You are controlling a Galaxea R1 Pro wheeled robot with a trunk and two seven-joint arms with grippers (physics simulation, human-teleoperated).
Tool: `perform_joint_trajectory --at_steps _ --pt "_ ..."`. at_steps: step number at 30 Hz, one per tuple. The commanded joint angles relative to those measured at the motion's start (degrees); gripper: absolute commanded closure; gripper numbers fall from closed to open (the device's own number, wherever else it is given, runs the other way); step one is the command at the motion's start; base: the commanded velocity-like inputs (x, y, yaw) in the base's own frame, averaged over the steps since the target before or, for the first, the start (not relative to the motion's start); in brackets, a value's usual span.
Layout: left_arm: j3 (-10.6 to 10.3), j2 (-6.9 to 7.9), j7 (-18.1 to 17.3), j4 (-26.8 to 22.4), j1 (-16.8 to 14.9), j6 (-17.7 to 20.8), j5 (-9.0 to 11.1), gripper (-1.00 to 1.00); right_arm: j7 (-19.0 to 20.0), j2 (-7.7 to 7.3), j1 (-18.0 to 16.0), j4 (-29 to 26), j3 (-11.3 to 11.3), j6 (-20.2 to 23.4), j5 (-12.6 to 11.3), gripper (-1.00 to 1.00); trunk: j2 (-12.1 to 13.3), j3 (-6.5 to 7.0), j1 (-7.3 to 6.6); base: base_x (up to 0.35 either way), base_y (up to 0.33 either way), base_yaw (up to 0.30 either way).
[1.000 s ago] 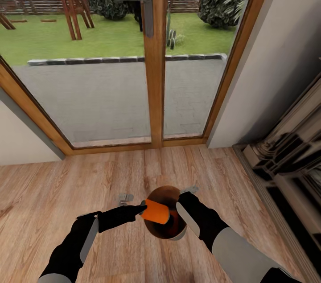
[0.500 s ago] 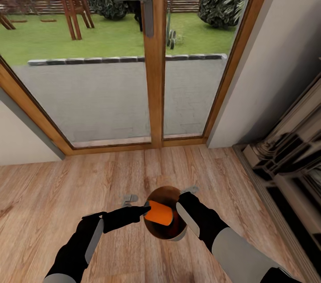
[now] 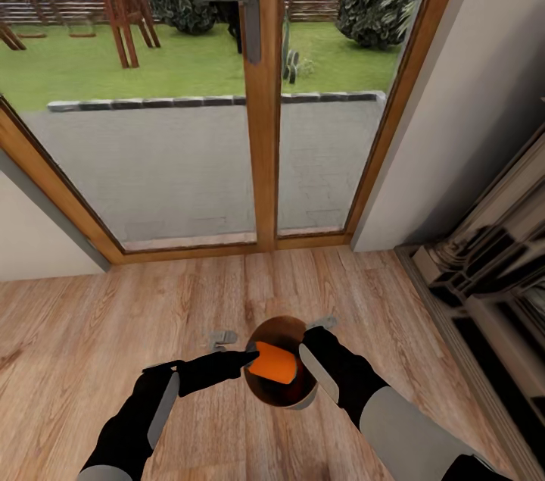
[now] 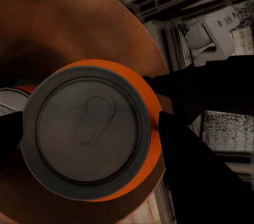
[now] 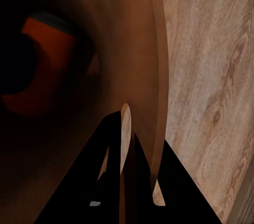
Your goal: Put the three can of soda from the living room inside the tash can in the kitchen.
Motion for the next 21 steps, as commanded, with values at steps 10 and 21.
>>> perform_joint_trajectory --at_steps 10,21 --pt "0.0 -0.02 -0.1 -0.3 0.0 -0.1 -0.1 -1.00 0.2 0.09 0.0 0.0 0.0 -0.1 -0.3 1.00 0.0 0.00 0.00 0.000 0.000 0.000" --pt "0.0 -0.02 -0.1 -0.4 0.0 -0.1 0.0 -1.00 0.2 0.10 0.0 0.0 0.0 -0.1 -0.3 1.00 0.0 0.00 0.00 0.000 0.000 0.000"
